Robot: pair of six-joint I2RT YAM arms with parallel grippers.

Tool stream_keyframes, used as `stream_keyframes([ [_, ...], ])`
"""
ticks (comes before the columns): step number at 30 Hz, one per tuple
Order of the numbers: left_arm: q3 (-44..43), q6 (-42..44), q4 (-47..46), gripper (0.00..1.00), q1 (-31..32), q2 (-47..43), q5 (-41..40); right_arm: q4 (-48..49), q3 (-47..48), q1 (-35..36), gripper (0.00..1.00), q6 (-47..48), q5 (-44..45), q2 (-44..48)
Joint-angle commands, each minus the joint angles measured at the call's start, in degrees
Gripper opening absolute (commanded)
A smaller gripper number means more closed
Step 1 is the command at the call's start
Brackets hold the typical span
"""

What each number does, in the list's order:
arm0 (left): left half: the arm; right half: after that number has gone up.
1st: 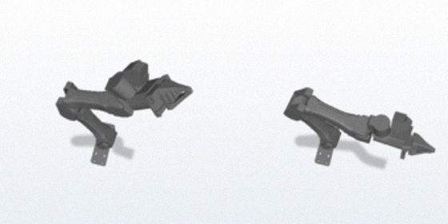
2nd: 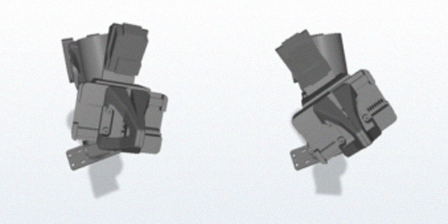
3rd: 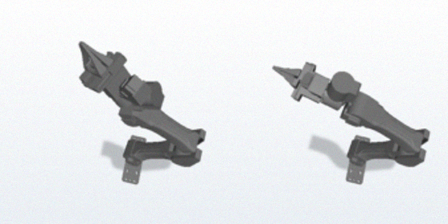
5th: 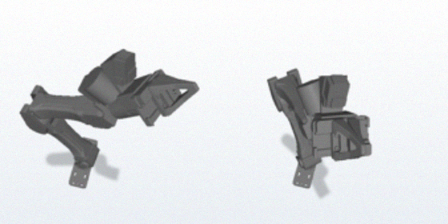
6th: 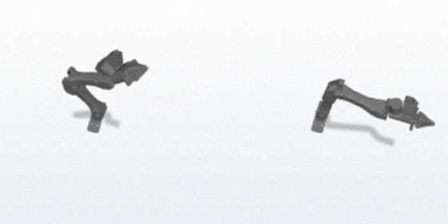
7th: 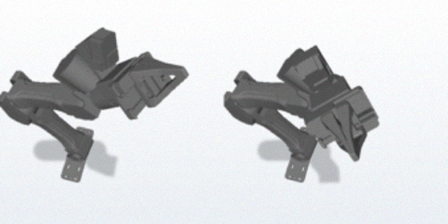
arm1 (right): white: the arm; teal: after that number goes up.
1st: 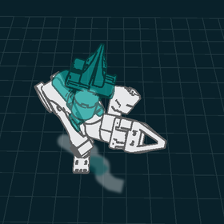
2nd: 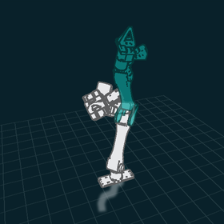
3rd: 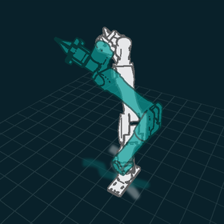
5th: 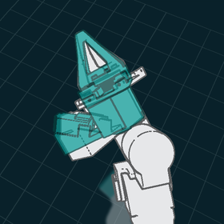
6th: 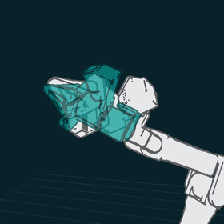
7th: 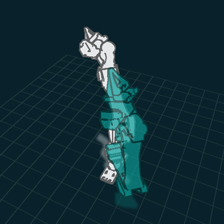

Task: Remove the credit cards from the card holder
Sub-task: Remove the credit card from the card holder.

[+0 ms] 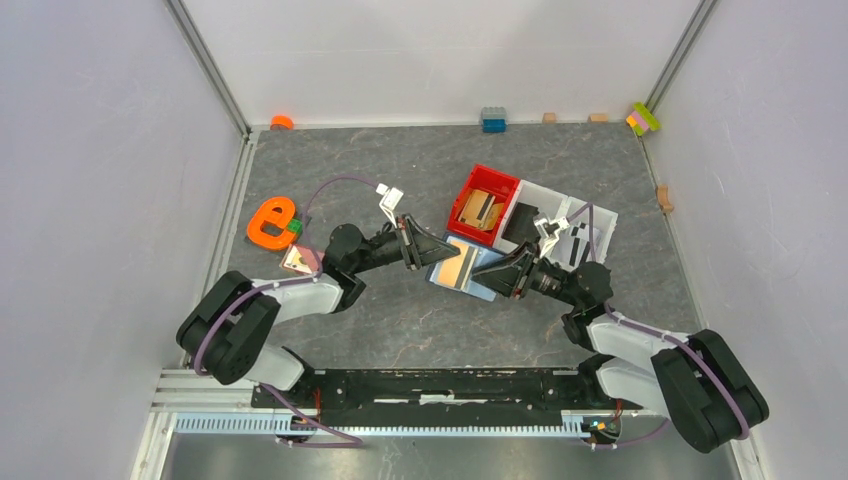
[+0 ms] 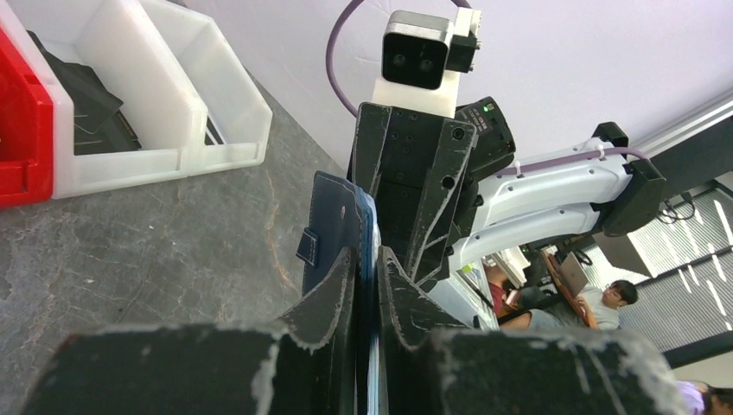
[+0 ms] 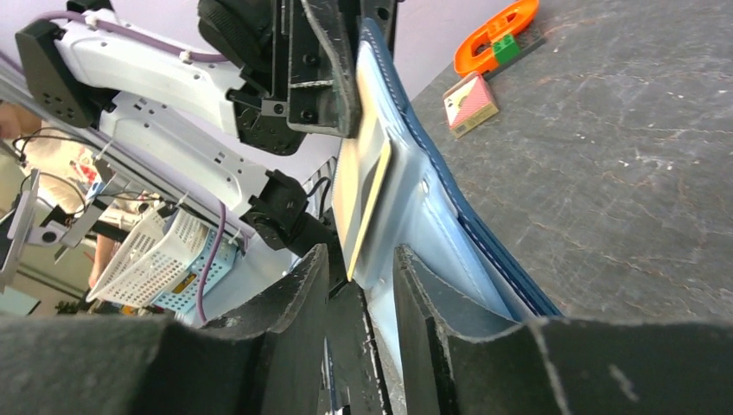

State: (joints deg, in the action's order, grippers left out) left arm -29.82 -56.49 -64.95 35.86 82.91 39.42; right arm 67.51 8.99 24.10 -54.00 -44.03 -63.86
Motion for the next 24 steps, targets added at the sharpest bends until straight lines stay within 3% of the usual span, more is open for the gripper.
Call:
stream_keyframes([
  [1,-1.20,-2.51,-5.54,0.02,1.30,0.15,1.87,5.10,1.61,1.68,0.40,-0.53,-1.24,-0.48],
  [10,-0.91,0.91,-1.94,0.02,2.27,-1.90,-0.25,4.17,2.60,3.32,0.40,-0.05,-1.62,-1.03],
  [24,-0.49,3.38,1.90,0.02,2.99,-2.85,-4.78,15.49,1.14,4.12,0.37,-5.85,-2.90,-1.04],
])
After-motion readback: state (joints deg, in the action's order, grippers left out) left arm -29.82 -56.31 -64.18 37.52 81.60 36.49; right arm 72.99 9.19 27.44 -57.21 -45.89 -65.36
